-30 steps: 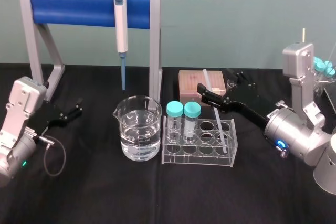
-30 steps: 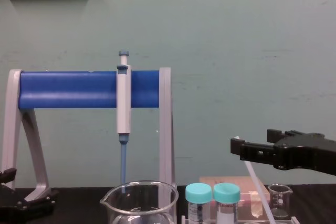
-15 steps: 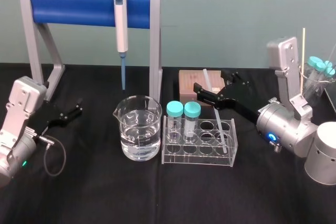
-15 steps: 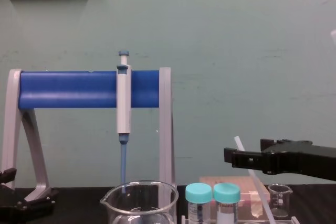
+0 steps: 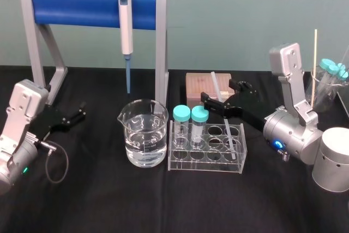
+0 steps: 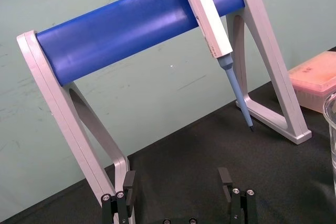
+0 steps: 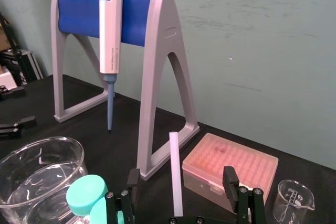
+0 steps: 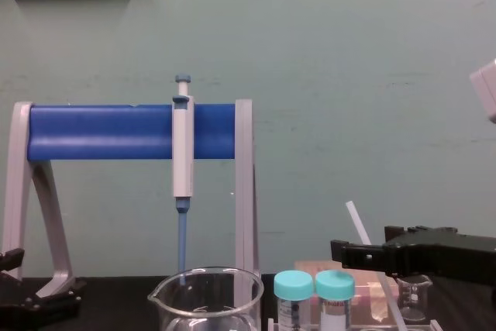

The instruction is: Pick up the stirring rod with one hand, then place it down.

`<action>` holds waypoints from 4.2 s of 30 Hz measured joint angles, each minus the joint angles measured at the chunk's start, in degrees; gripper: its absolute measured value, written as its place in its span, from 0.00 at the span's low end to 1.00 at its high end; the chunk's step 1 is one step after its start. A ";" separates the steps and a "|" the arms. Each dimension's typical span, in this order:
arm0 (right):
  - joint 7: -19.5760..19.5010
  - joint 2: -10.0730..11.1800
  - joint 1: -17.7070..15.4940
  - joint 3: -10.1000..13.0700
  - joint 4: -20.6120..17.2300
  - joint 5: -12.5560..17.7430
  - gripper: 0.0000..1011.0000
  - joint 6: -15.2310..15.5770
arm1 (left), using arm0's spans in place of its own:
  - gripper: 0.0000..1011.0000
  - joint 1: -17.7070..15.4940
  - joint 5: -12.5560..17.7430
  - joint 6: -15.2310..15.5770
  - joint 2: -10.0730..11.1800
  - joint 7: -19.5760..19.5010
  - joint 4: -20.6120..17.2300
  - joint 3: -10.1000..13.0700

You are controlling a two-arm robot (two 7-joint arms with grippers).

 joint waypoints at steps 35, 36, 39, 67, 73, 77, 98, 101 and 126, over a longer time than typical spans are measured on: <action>0.29 -0.48 -0.39 0.54 0.06 -1.17 0.62 0.43 | 0.99 0.00 0.00 0.00 0.00 0.00 0.00 0.00; 0.29 -0.48 -0.39 0.54 0.06 -1.17 0.55 0.43 | 0.99 0.00 0.00 0.00 0.00 0.00 0.00 0.00; 0.29 -0.49 -0.39 0.54 0.06 -1.15 0.45 0.42 | 0.99 0.00 0.00 0.00 0.00 0.00 0.00 0.00; 0.83 -0.80 -1.02 1.25 0.05 -0.96 0.07 -1.94 | 0.99 0.00 0.00 0.00 0.00 0.00 0.00 0.00; 2.27 -1.22 -2.33 2.36 -0.27 -0.50 0.07 -6.78 | 0.99 0.00 0.00 0.00 0.00 0.00 0.00 0.00; 3.15 -1.17 -3.34 2.88 -0.54 -0.60 0.07 -10.32 | 0.99 0.00 0.00 0.00 0.00 0.00 0.00 0.00; 3.72 -0.96 -7.10 9.88 -10.82 -0.64 0.07 -22.15 | 0.99 0.00 0.00 0.00 0.00 0.00 0.00 0.00; 3.24 -1.05 -7.39 10.67 -11.92 -0.60 0.07 -22.33 | 0.99 0.00 0.00 0.00 0.00 0.00 0.00 0.00; 1.87 -1.94 -8.77 11.98 -13.56 -2.15 0.07 -20.22 | 0.99 0.00 0.00 0.00 0.00 0.00 0.00 0.00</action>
